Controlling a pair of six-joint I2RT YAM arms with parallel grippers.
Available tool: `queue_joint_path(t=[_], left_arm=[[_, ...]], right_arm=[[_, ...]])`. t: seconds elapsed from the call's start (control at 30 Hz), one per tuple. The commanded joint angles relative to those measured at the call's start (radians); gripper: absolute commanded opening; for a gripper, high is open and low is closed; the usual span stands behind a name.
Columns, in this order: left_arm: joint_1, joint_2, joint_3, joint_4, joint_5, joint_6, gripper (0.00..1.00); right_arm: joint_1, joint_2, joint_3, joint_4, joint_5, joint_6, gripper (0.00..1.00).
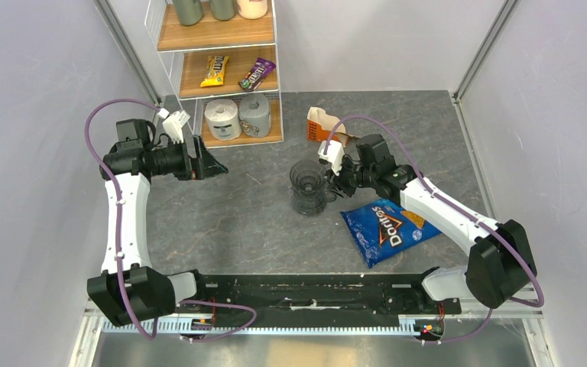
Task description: Place the coffee filter in the dripper
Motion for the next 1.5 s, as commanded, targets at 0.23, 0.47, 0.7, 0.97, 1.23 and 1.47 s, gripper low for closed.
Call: queue_joint_path(t=[0.23,0.47,0.7,0.97,1.23,1.47], left_arm=[[-0.004,0.007,0.019,0.027,0.003,-0.02,0.97],[-0.005,0.009,0.02,0.027,0.012,-0.011,0.97],[-0.082,0.029,0.037,-0.002,-0.044,0.055,0.96],[-0.323,0.198,0.146,0.014,-0.27,0.074,0.76],[-0.517,0.38,0.233,0.073,-0.368,0.035,0.68],[-0.575,0.494,0.296,0.096,-0.39,0.018,0.67]], right_arm=[[0.008,-0.011,0.003,0.017,-0.028,-0.026,0.57],[0.009,-0.048,0.002,-0.036,-0.041,-0.045,0.72],[0.005,-0.121,0.05,-0.187,-0.049,-0.051,0.95],[-0.014,-0.232,0.12,-0.371,-0.025,0.041,0.97],[-0.046,-0.302,0.124,-0.435,0.024,0.106,0.97],[-0.066,-0.324,0.129,-0.447,0.049,0.124,0.97]])
